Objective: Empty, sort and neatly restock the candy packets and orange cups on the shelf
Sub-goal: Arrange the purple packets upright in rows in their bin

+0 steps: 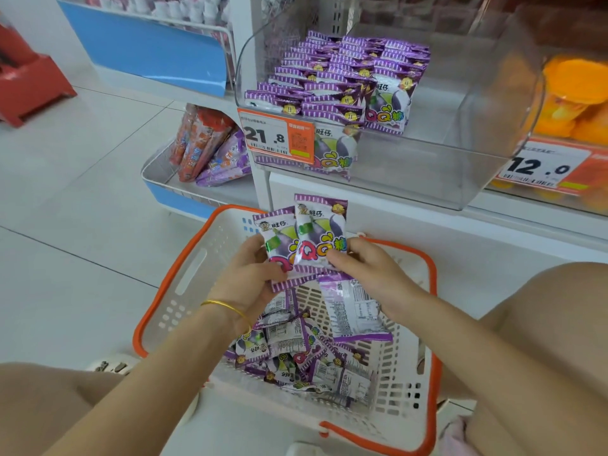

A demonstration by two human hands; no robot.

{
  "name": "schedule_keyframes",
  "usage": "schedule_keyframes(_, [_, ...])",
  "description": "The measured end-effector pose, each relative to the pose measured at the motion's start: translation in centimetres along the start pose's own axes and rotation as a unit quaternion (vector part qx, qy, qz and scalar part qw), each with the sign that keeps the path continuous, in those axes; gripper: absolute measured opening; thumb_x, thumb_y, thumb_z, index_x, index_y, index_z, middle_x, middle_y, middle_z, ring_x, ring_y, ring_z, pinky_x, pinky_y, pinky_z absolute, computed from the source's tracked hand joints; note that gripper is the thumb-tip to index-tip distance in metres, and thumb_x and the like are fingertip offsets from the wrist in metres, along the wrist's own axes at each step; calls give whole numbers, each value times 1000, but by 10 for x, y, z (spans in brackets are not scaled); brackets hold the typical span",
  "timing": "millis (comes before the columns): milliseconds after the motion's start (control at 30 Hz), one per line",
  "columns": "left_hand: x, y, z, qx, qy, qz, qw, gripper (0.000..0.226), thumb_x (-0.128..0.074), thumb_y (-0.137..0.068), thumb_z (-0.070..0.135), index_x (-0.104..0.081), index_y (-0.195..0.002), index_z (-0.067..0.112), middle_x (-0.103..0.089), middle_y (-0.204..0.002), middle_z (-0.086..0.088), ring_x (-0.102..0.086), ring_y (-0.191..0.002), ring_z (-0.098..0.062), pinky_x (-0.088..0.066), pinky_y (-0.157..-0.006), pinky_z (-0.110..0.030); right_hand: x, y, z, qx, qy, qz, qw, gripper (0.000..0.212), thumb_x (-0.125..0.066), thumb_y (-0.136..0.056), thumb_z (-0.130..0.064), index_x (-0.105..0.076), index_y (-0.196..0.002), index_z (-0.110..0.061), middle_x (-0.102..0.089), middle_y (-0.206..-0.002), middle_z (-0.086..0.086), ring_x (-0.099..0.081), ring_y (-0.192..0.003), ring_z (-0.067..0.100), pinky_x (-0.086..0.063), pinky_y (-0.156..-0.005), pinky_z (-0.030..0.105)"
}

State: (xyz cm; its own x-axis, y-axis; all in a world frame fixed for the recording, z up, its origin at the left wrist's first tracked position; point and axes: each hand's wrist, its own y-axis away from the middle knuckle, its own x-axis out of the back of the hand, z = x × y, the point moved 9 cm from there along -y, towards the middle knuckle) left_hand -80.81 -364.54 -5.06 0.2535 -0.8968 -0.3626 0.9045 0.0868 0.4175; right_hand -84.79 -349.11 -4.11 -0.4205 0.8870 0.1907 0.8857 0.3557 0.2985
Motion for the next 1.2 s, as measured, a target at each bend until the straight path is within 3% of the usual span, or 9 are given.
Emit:
schedule_keyframes(133, [-22, 8, 5, 4, 24, -81, 996, 48, -58, -72, 2, -54, -119, -5, -63, -115, -26, -61, -103, -40, -51, -90, -50, -11, 3, -6, 31, 67, -27, 997, 23, -62, -90, -32, -60, -102, -13, -63, -104, 25, -61, -87, 33, -48, -78, 41])
schedule_keyframes(333, [-2, 3, 3, -61, -92, 41, 993, 48, -73, -77, 26, -54, -119, 9, -69, -108, -13, -66, -99, -32, -49, -91, -54, -15, 4, -2, -13, 90, -56, 994, 26, -62, -88, -38, -59, -100, -15, -64, -95, 2, -59, -87, 15, -45, -74, 28])
schedule_keyframes(467, [21, -6, 10, -70, -145, 102, 982, 54, -71, -73, 36, -50, -117, 13, -66, -109, -13, -65, -98, -32, -51, -88, -53, 14, -1, 6, -130, -106, -33, 985, 17, -61, -82, 1, -60, -91, -14, -63, -94, 11, -61, -74, 21, -46, -57, 28])
schedule_keyframes(600, [9, -5, 8, -106, -269, 91, 953, 21, -57, -92, 17, -44, -108, 11, -57, -99, -15, -54, -76, -19, -50, -65, -23, 24, -4, -3, -99, -232, 7, 968, 22, -49, -90, 9, -62, -92, -8, -52, -65, 8, -56, -49, 11, -52, -48, 24])
schedule_keyframes(733, [-16, -4, -14, -70, -255, 16, 964, 31, -59, -90, 18, -39, -113, 12, -54, -100, -13, -51, -76, -22, -46, -63, -31, 0, -4, -4, -107, -321, -22, 941, 15, -48, -91, 8, -63, -91, 5, -61, -65, 14, -65, -59, 20, -58, -56, 30])
schedule_keyframes(800, [-22, -3, -20, -32, -212, -5, 977, 44, -67, -78, 34, -41, -113, 23, -56, -113, -17, -59, -93, -35, -52, -78, -49, -2, -3, -7, -107, -322, -31, 940, 15, -48, -90, 11, -62, -95, 8, -62, -71, 17, -66, -61, 20, -58, -57, 28])
schedule_keyframes(867, [-21, -4, -25, -8, -191, -7, 982, 51, -68, -65, 49, -45, -106, 31, -55, -121, -17, -56, -108, -41, -46, -88, -64, 2, -3, -10, -87, -263, -24, 961, 13, -53, -89, 9, -64, -94, 4, -62, -71, 15, -64, -56, 15, -55, -53, 24])
schedule_keyframes(967, [-28, -3, -25, -2, -179, -28, 983, 40, -67, -72, 42, -46, -106, 32, -58, -121, -11, -58, -111, -33, -45, -92, -61, 22, -4, -27, 26, 7, 56, 998, 8, -67, -85, -5, -68, -81, -13, -63, -64, -1, -56, -48, 1, -45, -50, 14])
schedule_keyframes(1200, [-21, -8, -27, 0, -170, 3, 985, 18, -57, -92, 19, -45, -103, 27, -61, -117, -12, -61, -106, -34, -46, -91, -61, 38, 5, -71, 259, 310, 164, 900, 7, -80, -71, -28, -76, -74, -22, -47, -85, -13, -41, -93, 11, -37, -80, 29])
